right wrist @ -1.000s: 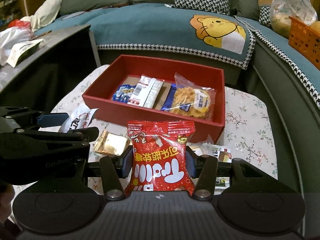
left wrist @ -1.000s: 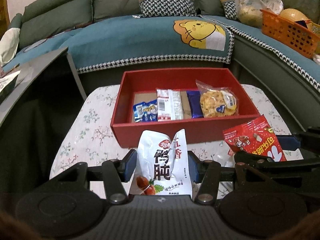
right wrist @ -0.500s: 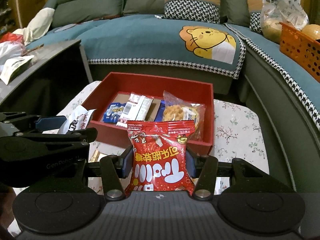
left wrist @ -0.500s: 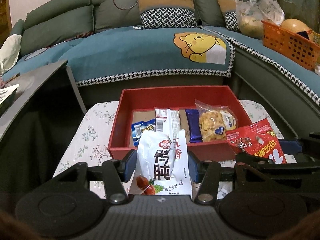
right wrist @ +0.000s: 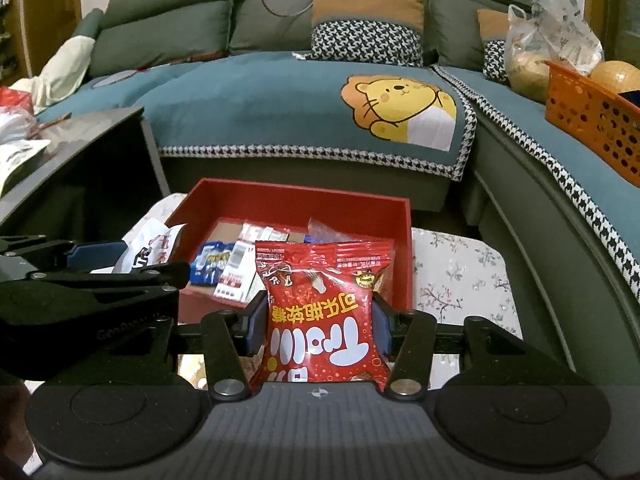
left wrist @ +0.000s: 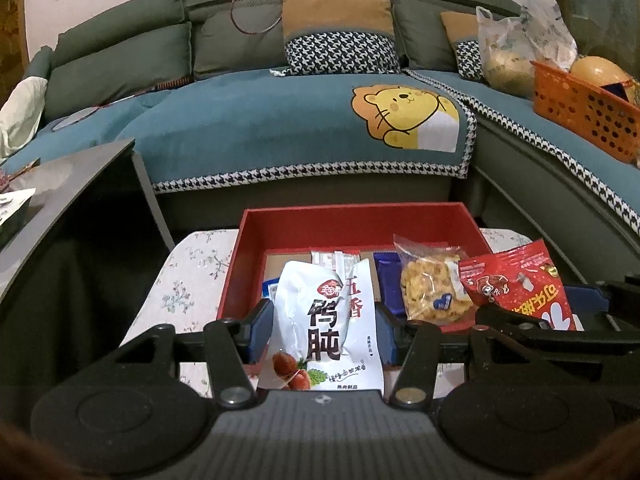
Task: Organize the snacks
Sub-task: 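Lift and carry duck-neck bag with left tool while right tool carries Trolli bag to box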
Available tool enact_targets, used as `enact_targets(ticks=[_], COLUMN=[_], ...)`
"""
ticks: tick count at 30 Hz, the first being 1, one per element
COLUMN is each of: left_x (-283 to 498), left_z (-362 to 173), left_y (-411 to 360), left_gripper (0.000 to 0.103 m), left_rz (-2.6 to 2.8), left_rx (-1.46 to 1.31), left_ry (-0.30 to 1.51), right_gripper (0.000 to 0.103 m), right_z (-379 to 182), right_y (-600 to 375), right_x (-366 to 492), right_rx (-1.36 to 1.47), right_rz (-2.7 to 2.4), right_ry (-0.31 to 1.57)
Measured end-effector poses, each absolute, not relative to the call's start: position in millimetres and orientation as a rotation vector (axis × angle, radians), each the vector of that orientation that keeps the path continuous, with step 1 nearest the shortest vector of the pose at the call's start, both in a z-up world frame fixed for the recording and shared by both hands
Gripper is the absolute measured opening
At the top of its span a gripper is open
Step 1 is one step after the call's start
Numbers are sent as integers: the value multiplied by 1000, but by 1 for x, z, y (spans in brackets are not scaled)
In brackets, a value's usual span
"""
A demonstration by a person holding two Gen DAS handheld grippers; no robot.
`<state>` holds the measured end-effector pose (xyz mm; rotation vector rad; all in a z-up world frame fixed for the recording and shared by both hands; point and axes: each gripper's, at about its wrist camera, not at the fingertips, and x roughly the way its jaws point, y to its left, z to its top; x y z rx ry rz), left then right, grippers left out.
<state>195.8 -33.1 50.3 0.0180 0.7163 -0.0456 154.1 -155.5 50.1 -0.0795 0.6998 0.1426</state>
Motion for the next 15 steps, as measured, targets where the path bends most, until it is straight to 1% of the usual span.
enact_targets(ticks=[15], left_x=[227], left_z=[53], left_y=[-36], left_gripper=[78], left_rz=[-25], left_rx=[15], left_ry=[697], right_gripper=[59], right_z=[52], right_y=[-156], right_x=[180], right_rx=[-65], right_rz=[125], right_ry=[679])
